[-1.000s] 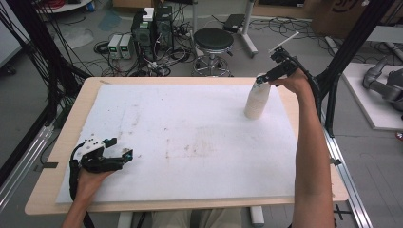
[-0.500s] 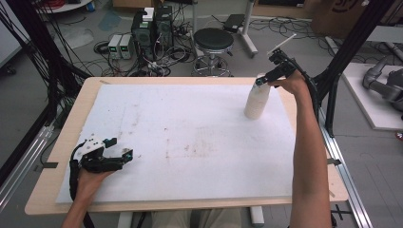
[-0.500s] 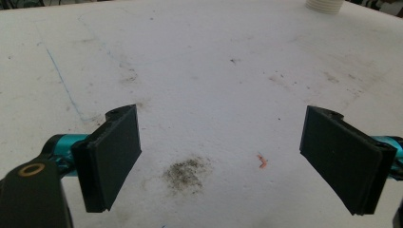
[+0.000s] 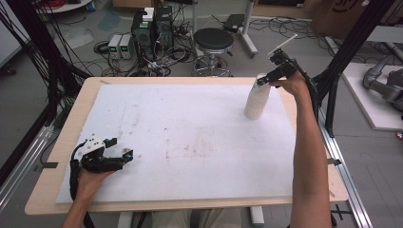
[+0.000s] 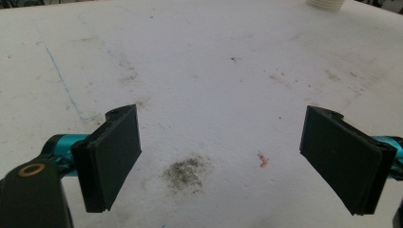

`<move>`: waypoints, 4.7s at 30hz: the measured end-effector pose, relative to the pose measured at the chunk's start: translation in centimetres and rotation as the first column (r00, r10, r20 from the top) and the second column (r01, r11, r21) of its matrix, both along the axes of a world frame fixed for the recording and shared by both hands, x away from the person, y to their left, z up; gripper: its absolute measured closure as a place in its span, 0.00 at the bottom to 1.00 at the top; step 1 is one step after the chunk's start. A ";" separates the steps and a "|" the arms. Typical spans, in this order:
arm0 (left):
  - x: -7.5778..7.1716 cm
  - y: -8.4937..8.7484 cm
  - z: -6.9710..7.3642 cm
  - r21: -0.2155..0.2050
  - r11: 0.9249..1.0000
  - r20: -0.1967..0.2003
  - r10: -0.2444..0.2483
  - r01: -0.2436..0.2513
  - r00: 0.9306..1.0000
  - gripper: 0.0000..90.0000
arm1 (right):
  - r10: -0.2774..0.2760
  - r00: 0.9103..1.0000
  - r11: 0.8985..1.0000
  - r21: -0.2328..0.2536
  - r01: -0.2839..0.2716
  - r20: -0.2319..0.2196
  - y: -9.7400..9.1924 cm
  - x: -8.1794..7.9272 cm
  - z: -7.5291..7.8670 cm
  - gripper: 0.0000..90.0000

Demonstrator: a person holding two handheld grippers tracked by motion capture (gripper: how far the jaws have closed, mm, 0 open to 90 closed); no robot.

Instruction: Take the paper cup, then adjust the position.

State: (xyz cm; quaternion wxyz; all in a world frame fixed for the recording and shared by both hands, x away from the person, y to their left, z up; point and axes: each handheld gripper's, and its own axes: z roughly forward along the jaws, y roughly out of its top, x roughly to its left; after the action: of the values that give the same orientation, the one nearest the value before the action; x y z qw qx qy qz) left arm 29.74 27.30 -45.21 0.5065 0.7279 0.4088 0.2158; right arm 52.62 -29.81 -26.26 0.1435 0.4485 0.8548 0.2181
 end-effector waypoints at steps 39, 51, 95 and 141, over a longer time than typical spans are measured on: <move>0.0 0.2 0.0 -0.017 1.000 -0.002 -0.006 0.006 1.000 0.15 | 0.047 0.982 0.998 0.021 -0.051 0.184 1.7 -4.6 9.8 0.43; 0.0 0.1 0.0 -0.013 1.000 0.000 -0.008 0.008 1.000 0.15 | 0.203 0.943 0.964 0.114 -0.240 0.264 4.1 -9.2 8.9 0.43; -0.1 -0.1 0.0 0.010 0.999 0.013 -0.035 0.035 0.999 0.15 | 0.409 0.801 0.717 0.389 -0.579 0.438 9.5 -19.7 -5.9 0.43; 4.4 -8.7 8.3 -0.029 0.752 0.144 -0.649 0.659 0.747 0.13 | 0.502 0.758 0.634 0.419 -0.650 0.416 10.5 -18.5 -6.4 0.43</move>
State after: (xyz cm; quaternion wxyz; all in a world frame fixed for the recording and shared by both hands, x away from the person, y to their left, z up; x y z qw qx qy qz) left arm 34.13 18.58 -36.90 0.6023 0.7897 0.1034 0.0537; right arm 34.13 -19.26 -32.67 0.0441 0.1375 0.8286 0.5409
